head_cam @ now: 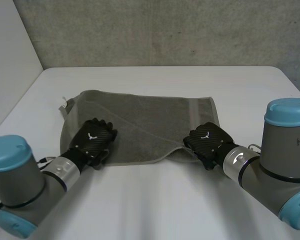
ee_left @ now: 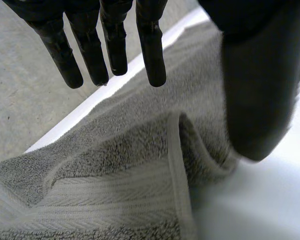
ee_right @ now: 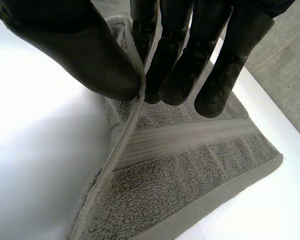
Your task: Fold the towel.
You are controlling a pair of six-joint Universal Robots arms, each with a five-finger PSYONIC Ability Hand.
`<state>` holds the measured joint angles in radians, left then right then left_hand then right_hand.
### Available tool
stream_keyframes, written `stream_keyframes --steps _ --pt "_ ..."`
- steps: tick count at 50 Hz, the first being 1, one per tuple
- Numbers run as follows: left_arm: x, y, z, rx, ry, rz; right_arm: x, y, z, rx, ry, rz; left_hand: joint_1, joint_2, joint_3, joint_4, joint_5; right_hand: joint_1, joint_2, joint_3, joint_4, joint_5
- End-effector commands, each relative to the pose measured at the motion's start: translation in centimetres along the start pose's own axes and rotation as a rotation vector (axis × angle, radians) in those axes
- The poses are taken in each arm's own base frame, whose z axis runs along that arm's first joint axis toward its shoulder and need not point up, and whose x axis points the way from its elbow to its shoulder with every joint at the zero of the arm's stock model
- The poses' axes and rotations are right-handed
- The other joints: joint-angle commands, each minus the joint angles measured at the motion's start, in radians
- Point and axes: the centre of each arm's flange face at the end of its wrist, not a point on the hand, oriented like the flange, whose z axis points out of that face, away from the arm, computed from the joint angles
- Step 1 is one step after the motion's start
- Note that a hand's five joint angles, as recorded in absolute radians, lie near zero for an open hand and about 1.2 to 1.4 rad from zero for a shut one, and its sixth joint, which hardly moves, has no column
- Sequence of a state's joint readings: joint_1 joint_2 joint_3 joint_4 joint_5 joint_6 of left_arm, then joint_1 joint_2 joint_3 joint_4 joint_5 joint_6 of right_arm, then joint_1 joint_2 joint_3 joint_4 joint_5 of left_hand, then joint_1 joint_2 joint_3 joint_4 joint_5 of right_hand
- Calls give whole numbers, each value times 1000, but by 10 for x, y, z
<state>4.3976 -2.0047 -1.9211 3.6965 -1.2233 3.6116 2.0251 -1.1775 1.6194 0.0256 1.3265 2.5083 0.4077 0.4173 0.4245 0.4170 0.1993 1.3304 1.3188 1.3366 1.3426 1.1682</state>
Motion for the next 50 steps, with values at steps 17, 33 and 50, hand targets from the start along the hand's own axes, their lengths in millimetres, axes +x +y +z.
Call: stream_keyframes --steps 17,33,50 --pt "3 16 28 4 -17 101 -3 5 2 -10 -7 1 29 19 12 19 63 66 77 60 54 54" --pt "-7 9 24 13 -47 152 -6 11 6 -23 -16 4 176 166 159 166 210 66 77 60 54 54" --pt "-20 12 14 -12 -75 136 -6 12 7 -26 -17 2 152 143 135 143 186 66 77 60 54 54"
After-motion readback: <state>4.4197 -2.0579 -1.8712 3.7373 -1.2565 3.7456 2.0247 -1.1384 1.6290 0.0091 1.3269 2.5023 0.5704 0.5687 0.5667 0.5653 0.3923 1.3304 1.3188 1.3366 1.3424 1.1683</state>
